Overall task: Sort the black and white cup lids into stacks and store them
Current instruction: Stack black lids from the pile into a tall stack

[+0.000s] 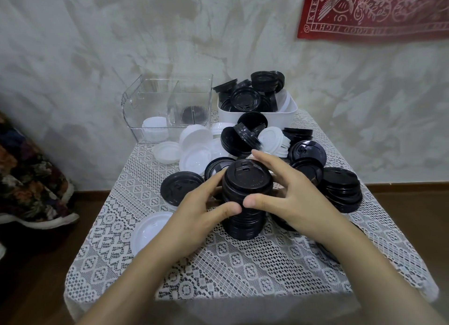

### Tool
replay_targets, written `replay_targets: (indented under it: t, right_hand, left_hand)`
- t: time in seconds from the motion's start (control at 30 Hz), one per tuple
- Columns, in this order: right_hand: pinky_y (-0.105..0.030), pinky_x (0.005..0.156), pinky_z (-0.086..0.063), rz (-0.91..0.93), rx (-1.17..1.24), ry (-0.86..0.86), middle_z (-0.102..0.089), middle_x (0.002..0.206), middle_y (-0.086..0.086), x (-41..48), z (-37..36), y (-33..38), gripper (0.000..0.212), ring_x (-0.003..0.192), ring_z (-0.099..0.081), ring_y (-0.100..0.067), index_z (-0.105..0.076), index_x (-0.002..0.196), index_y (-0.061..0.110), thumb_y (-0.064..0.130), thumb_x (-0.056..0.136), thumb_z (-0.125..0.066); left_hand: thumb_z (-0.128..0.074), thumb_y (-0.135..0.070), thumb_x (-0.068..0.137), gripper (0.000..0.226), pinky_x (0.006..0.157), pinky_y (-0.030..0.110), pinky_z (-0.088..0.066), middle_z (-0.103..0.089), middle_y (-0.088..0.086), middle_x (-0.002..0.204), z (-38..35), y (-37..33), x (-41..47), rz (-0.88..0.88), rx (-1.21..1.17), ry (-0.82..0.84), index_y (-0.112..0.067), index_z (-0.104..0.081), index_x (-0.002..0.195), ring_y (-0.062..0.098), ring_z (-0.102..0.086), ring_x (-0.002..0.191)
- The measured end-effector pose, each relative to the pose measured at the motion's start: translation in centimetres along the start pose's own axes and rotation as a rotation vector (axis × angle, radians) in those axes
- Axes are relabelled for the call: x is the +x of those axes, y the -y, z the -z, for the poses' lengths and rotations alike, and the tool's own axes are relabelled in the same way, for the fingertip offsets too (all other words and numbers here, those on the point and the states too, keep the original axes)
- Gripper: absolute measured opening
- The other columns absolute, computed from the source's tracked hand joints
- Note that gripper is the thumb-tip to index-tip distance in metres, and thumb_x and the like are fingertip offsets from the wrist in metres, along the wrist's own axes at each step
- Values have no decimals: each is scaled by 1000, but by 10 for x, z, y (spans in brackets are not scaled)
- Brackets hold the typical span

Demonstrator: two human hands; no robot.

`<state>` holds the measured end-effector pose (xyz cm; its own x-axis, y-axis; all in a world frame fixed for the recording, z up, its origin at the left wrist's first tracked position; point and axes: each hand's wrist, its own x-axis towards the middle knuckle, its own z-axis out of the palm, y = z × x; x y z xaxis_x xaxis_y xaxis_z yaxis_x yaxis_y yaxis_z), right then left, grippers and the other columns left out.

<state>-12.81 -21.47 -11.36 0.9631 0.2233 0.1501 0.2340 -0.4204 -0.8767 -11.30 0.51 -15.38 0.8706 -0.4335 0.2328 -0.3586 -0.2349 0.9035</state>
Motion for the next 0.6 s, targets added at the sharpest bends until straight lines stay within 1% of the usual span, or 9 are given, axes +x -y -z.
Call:
replay_targets:
  t: [0.1, 0.17, 0.2, 0.23, 0.33, 0.4, 0.47, 0.53, 0.6]
  right_hand:
    - [-22, 104, -45, -5, 77, 38, -59, 139, 29, -1, 6, 0, 78, 130, -52, 10, -50, 146, 42, 50, 77, -86]
    - [-12, 95, -46, -9, 80, 47, -58, 142, 26, -3, 9, 1, 70, 128, -52, 13, -50, 149, 37, 32, 87, -81]
    - [-11, 93, -46, -7, 71, 52, -59, 141, 25, -3, 10, 1, 67, 129, -52, 12, -50, 149, 35, 25, 88, -79]
    - [-13, 95, -47, -5, 64, 55, -60, 140, 25, -3, 10, 0, 66, 130, -52, 10, -51, 148, 34, 23, 89, -78]
    - [-30, 105, -50, -6, 62, 42, -61, 137, 26, -3, 9, -3, 65, 132, -54, 2, -55, 146, 33, 30, 86, -80]
    - [-38, 108, -50, -4, 33, 42, -62, 137, 25, -2, 10, -1, 66, 131, -56, 1, -56, 144, 36, 37, 83, -81]
    - [-39, 108, -50, -5, 0, 55, -64, 134, 25, -2, 12, 1, 68, 129, -56, 2, -56, 143, 40, 45, 79, -80]
    - [-36, 108, -50, -10, -7, 62, -64, 132, 28, -3, 13, 4, 71, 128, -57, 5, -56, 141, 42, 52, 74, -77]
    - [-34, 110, -47, -9, 7, 63, -63, 131, 32, -3, 12, 5, 71, 127, -56, 7, -56, 141, 43, 52, 73, -76]
  left_hand:
    - [-71, -37, 91, 62, 107, 28, -48, -65, -15, 139, 2, -1, 1, 8, -9, 11, -37, -47, 149, 9, -59, 131]
    - [-73, -35, 91, 65, 110, 32, -46, -64, -14, 139, 3, 0, 1, 21, -9, 19, -36, -46, 150, 10, -58, 132]
    - [-75, -33, 90, 67, 111, 35, -45, -64, -14, 140, 3, 0, 1, 27, -2, 23, -36, -46, 151, 10, -57, 133]
    - [-76, -31, 90, 68, 112, 38, -45, -64, -14, 139, 3, 0, 0, 31, 5, 24, -36, -46, 151, 10, -57, 133]
    - [-78, -32, 88, 69, 113, 44, -44, -64, -16, 139, 1, 1, 0, 42, 23, -11, -37, -47, 150, 8, -57, 133]
    - [-78, -35, 86, 69, 113, 45, -45, -65, -17, 138, -1, 2, -1, 48, 20, -37, -39, -49, 148, 7, -58, 131]
    - [-79, -35, 86, 68, 113, 45, -45, -65, -18, 137, -2, 0, -2, 49, 22, -45, -39, -49, 147, 6, -58, 131]
    - [-79, -36, 86, 70, 113, 45, -45, -64, -19, 138, -3, 1, -3, 53, 30, -43, -39, -48, 149, 5, -58, 132]
    - [-79, -38, 86, 76, 115, 45, -44, -62, -19, 141, -2, 1, -3, 59, 30, -35, -40, -43, 152, 5, -56, 134]
